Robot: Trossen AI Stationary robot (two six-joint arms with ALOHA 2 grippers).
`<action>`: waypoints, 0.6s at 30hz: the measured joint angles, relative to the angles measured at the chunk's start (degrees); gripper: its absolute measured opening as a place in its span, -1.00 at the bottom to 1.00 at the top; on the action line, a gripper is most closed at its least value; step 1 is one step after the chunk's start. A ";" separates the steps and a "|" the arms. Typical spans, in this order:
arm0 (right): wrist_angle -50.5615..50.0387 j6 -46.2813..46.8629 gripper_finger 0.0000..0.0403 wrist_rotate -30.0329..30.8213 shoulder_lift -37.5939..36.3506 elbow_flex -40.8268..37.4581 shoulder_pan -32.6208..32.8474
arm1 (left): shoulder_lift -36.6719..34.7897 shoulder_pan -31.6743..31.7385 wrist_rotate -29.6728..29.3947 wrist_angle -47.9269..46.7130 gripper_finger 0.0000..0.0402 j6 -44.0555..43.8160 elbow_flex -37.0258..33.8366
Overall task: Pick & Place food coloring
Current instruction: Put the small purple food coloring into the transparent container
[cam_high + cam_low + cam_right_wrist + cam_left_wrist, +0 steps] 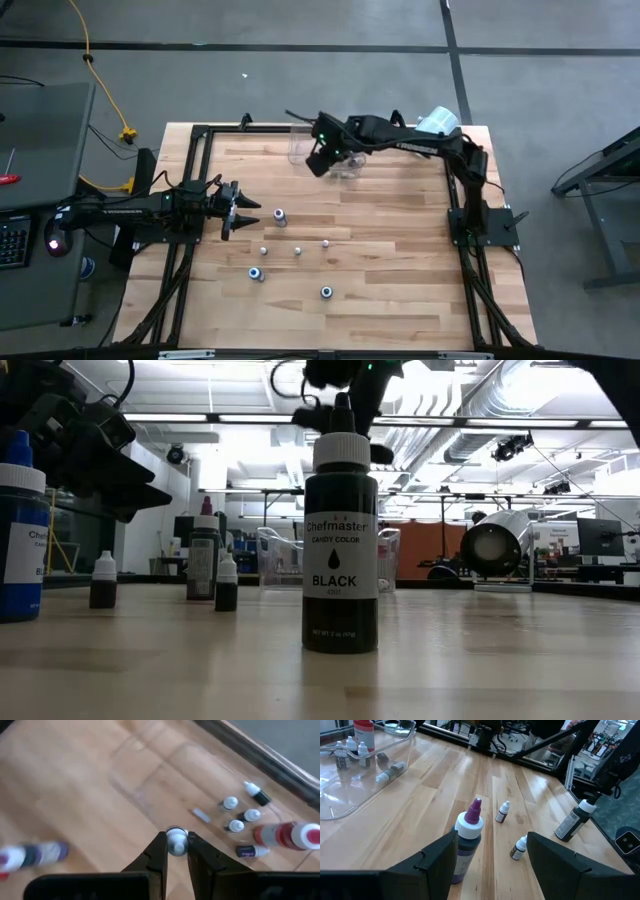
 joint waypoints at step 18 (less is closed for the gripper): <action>2.86 12.80 -0.78 7.32 8.87 -0.26 -3.16 | 0.00 0.00 0.01 0.00 0.17 0.00 0.00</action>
